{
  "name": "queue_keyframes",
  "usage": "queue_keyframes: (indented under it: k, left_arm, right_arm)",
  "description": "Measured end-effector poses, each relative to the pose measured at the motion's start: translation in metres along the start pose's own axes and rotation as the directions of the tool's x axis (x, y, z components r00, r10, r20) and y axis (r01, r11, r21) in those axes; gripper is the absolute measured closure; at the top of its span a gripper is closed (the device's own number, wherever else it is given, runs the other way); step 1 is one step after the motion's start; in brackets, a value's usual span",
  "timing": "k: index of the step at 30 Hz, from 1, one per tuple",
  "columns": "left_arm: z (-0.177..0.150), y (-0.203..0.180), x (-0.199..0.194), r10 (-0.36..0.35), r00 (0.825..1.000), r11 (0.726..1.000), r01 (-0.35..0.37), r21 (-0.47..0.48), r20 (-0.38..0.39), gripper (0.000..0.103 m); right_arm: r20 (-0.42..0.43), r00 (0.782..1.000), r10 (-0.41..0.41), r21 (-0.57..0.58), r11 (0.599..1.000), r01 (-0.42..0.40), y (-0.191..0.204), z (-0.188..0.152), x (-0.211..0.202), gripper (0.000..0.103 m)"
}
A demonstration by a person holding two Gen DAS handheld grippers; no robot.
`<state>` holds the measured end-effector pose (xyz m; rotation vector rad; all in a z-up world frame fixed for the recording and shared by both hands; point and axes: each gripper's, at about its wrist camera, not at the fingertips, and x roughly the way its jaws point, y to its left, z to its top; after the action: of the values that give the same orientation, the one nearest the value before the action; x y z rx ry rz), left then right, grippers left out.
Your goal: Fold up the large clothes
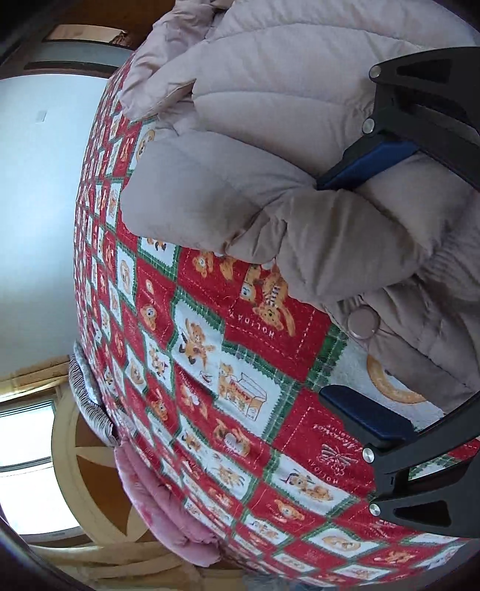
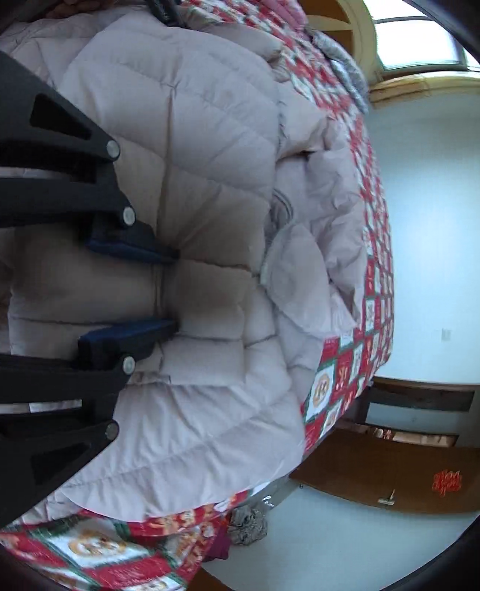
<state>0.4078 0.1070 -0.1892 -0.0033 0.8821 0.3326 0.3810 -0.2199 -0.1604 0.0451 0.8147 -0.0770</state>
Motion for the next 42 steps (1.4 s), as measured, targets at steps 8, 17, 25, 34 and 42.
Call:
queue_keyframes:
  k: [8, 17, 25, 34, 42]
  left_arm:
    - [0.002, 0.016, 0.008, -0.100, 0.995, 0.990, 0.097, -0.106, -0.025, 0.001]
    - [0.034, 0.036, -0.039, -0.191, 0.978, 0.972, 0.200, -0.126, 0.082, 0.001]
    - [0.119, -0.050, -0.029, -0.322, 0.943, 0.946, 0.319, 0.052, 0.083, 0.001]
    - [0.085, -0.112, 0.046, -0.090, 0.995, 0.977, 0.082, 0.196, 0.034, 0.001]
    - [0.087, -0.095, 0.059, -0.108, 0.994, 0.988, 0.108, 0.111, -0.007, 0.001]
  right_arm:
    - [0.135, 0.988, 0.070, 0.176, 0.980, -0.093, -0.008, 0.061, -0.018, 0.069]
    - [-0.054, 0.996, 0.071, 0.085, 0.994, -0.066, 0.001, 0.076, 0.079, 0.078]
    - [-0.017, 0.998, 0.060, 0.071, 0.996, -0.059, 0.003, 0.069, 0.071, 0.077]
    - [0.000, 0.993, 0.119, 0.116, 0.986, -0.118, -0.008, 0.070, 0.073, 0.077]
    - [0.007, 0.994, 0.107, 0.117, 0.987, -0.107, -0.008, 0.069, 0.069, 0.076]
